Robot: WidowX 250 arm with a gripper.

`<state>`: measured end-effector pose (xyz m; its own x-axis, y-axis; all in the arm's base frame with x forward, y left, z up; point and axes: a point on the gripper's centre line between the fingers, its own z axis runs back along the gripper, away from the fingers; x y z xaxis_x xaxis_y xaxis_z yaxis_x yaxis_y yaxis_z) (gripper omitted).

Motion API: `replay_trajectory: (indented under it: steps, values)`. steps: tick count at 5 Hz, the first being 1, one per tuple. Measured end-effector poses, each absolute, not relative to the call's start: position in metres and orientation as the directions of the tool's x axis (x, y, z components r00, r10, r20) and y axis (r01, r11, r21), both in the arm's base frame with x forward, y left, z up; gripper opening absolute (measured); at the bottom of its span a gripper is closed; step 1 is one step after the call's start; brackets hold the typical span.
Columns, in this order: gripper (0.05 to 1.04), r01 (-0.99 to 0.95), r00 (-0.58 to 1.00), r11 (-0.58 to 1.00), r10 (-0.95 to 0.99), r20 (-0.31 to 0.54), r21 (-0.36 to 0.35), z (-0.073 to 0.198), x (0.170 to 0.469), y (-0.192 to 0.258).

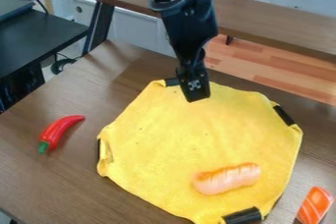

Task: Fold the cloth from top left to bottom right

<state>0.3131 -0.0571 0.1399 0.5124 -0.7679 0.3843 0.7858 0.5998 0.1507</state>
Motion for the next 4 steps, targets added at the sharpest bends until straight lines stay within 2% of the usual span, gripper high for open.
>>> replay_trajectory:
  steps: [2,4]
  values:
    - [1.001,0.774,0.549,0.622,-0.753,0.362,0.119,0.112,0.323,-0.045]
    - [1.001,0.775,0.528,0.610,-0.768,0.362,0.165,0.080,0.357,-0.023]
